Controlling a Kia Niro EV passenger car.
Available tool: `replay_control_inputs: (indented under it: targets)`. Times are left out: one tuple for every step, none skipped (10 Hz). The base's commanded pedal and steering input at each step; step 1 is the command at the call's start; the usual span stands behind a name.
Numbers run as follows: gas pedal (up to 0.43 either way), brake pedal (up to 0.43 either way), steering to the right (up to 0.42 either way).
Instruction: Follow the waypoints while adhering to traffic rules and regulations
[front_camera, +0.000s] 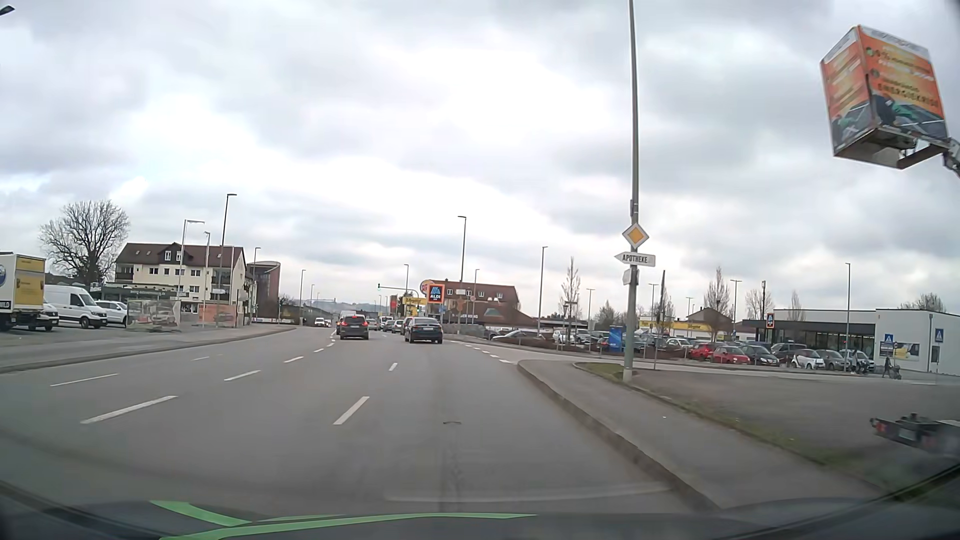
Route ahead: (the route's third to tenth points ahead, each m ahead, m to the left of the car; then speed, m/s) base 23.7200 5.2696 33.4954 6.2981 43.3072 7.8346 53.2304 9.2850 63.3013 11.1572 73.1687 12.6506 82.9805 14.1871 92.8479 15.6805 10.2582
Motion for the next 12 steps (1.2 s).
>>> replay_control_inputs:
  targets:
    - [0.0,0.0,-0.018]
    - [0.008,0.0,-0.017]
    - [0.028,0.0,-0.017]
    - [0.047,0.0,-0.017]
    - [0.087,0.0,-0.016]
    - [0.087,0.0,-0.016]
    - [0.087,0.0,-0.016]
    - [0.118,0.0,-0.016]
    - [0.118,0.0,-0.016]
    - [0.118,0.0,-0.016]
    - [0.118,0.0,-0.015]
    - [0.13,0.0,-0.015]
